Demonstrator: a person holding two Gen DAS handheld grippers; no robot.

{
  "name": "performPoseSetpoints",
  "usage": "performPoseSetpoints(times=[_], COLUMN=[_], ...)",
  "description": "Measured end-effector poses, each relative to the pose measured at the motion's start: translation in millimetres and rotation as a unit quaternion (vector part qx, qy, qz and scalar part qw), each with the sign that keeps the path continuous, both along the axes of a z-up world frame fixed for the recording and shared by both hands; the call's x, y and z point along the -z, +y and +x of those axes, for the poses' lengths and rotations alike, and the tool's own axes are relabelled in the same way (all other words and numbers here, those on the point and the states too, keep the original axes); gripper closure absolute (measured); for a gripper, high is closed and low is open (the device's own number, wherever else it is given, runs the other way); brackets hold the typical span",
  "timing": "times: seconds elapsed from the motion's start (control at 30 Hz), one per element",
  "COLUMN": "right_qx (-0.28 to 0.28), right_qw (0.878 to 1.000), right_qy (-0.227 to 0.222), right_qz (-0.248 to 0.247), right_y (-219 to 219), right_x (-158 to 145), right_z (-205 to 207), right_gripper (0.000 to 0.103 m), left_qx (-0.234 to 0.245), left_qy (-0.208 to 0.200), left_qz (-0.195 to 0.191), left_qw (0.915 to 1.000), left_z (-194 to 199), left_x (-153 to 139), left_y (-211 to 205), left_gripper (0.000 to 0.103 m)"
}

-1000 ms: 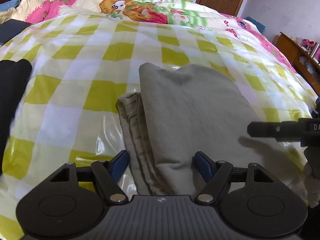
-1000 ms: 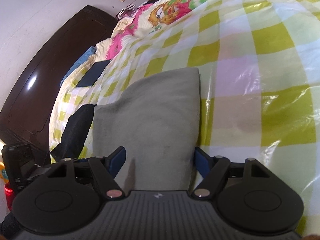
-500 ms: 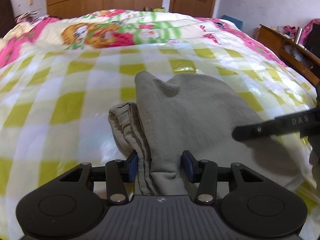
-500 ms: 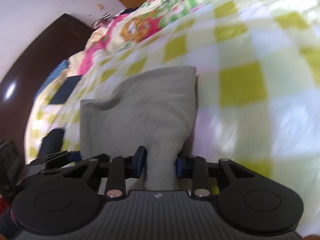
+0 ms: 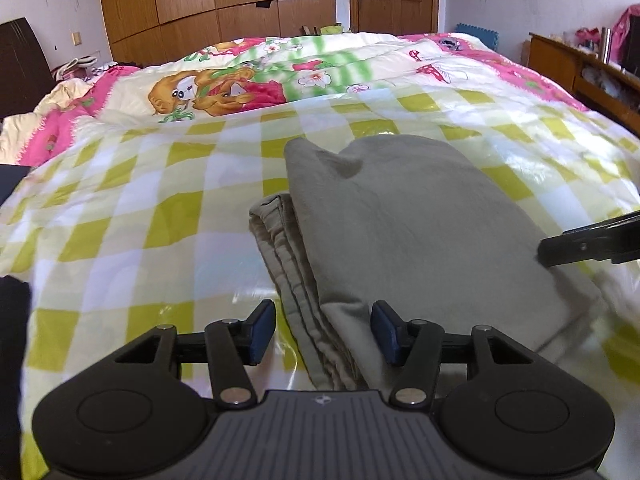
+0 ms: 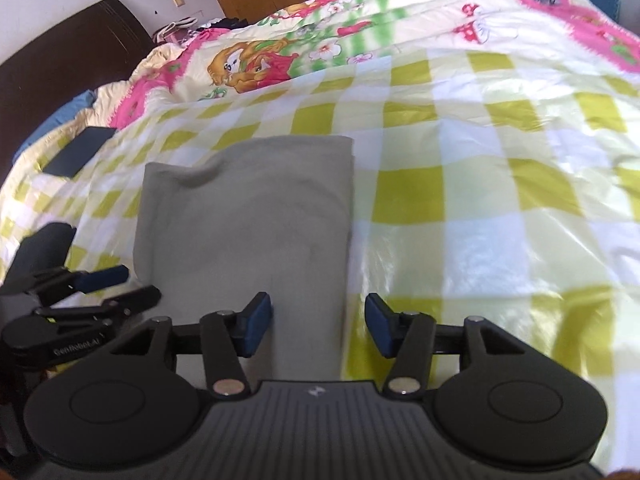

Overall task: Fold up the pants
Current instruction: 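Release the stack with the left tool and pull both tools back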

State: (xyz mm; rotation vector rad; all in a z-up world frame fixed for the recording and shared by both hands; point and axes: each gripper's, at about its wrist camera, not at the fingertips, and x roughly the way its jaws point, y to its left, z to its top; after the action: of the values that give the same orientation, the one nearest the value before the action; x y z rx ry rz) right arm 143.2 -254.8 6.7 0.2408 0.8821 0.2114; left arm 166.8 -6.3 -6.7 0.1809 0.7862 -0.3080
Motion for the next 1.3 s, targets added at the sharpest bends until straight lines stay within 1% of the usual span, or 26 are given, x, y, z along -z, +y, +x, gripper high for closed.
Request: performPoseSetpoints(times=[0.1, 0.23, 0.4, 0.53, 0.67, 0.83, 0.93, 1.03, 1.13, 1.3], right_qx=[0.002, 0.002, 0.005, 0.003, -0.004, -0.004, -0.003, -0.003, -0.002, 0.008], right_qw=[1.000, 1.000, 0.999, 0.999, 0.998, 0.998, 0.998, 0.998, 0.998, 0.998], right_qy=[-0.003, -0.009, -0.011, -0.001, 0.010, 0.010, 0.007, 0.004, 0.005, 0.011], right_qz=[-0.019, -0.028, -0.031, -0.042, -0.057, -0.062, -0.062, -0.064, -0.064, -0.060], right_y=[4.9, 9.5, 10.6, 13.4, 20.7, 29.1, 32.9, 35.7, 38.3, 43.0], right_x=[-3.9, -8.1, -9.2, -8.1, -5.1, -4.3, -6.9, -9.5, -9.1, -3.1], right_z=[-12.1, -19.4, -18.7, -20.8, -34.6, -55.3, -63.9, -71.0, -77.9, -91.6], right_gripper=[0.048, 0.046, 0.044, 0.044, 0.039, 0.039, 0.039, 0.039, 0.039, 0.038], left_qx=[-0.006, -0.003, 0.001, 0.001, -0.006, -0.010, -0.017, -0.025, -0.028, -0.024], left_qy=[0.001, -0.003, -0.011, -0.016, -0.024, -0.022, -0.012, -0.005, -0.003, -0.001], left_qz=[0.004, 0.020, 0.033, 0.041, 0.050, 0.062, 0.071, 0.071, 0.063, 0.054], left_qw=[1.0000, 0.9998, 0.9994, 0.9990, 0.9984, 0.9978, 0.9972, 0.9971, 0.9976, 0.9982], left_z=[-8.0, -12.3, -14.2, -20.4, -31.7, -53.6, -61.0, -69.1, -77.9, -93.1], left_x=[-2.2, -1.8, -4.9, -7.9, -11.4, -10.7, -7.4, -3.8, -3.7, -1.9], left_y=[0.7, -1.8, -3.8, -1.5, 2.8, 12.3, 18.2, 25.3, 29.4, 28.4], left_gripper=[0.037, 0.036, 0.036, 0.036, 0.036, 0.036, 0.036, 0.036, 0.036, 0.036])
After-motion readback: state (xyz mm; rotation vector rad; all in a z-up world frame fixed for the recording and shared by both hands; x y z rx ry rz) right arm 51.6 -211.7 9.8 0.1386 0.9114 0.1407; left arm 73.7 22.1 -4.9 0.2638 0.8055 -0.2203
